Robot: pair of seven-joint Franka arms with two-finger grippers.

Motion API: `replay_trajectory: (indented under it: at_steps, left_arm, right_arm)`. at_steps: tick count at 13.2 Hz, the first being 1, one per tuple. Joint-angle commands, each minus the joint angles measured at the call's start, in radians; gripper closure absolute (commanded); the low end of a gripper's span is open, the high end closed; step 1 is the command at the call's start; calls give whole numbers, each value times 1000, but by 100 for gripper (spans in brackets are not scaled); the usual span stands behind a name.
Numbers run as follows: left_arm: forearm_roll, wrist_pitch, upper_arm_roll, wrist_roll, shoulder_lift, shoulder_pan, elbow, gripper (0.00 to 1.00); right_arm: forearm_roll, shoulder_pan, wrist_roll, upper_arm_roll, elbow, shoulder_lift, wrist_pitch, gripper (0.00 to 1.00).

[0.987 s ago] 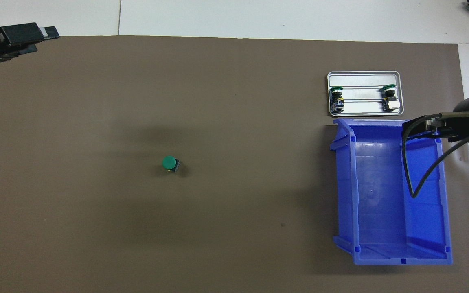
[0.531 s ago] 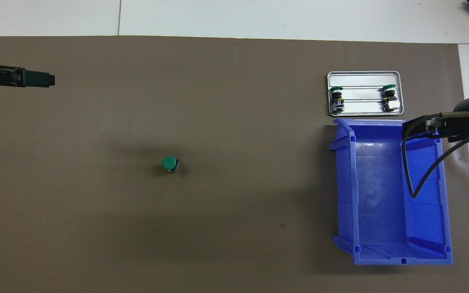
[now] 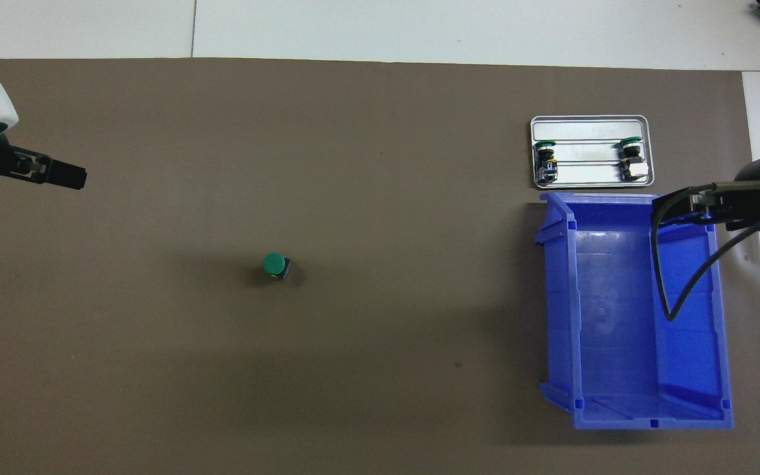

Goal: Place and press button with both arms

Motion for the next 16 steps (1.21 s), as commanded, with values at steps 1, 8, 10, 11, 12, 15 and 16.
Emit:
replay_trajectory:
  at_steps: [1, 8, 10, 11, 12, 15, 16]
  left_arm:
    - [18, -45, -2, 6, -44, -4, -38, 0]
    - [6, -74, -6, -151, -87, -15, -87, 0]
    - [4, -67, -22, -152, -93, -20, -96, 12]
    - [4, -64, -34, -172, -95, -42, -100, 23]
    - [4, -62, -36, -233, -96, -75, -100, 39]
    - [4, -41, -36, -445, -113, -199, -149, 100]
    - [4, -7, -36, -469, -128, -234, -195, 100]
  right_arm:
    - [15, -4, -20, 1, -4, -4, -5, 0]
    - [15, -4, -20, 1, -2, -4, -5, 0]
    - [15, -4, -20, 1, -2, -4, -5, 0]
    - [15, -4, -20, 1, -2, -4, -6, 0]
    - [15, -4, -20, 1, -2, -4, -6, 0]
    - [15, -4, -20, 1, -4, -4, -6, 0]
    - [15, -4, -20, 3, -2, -4, -6, 0]
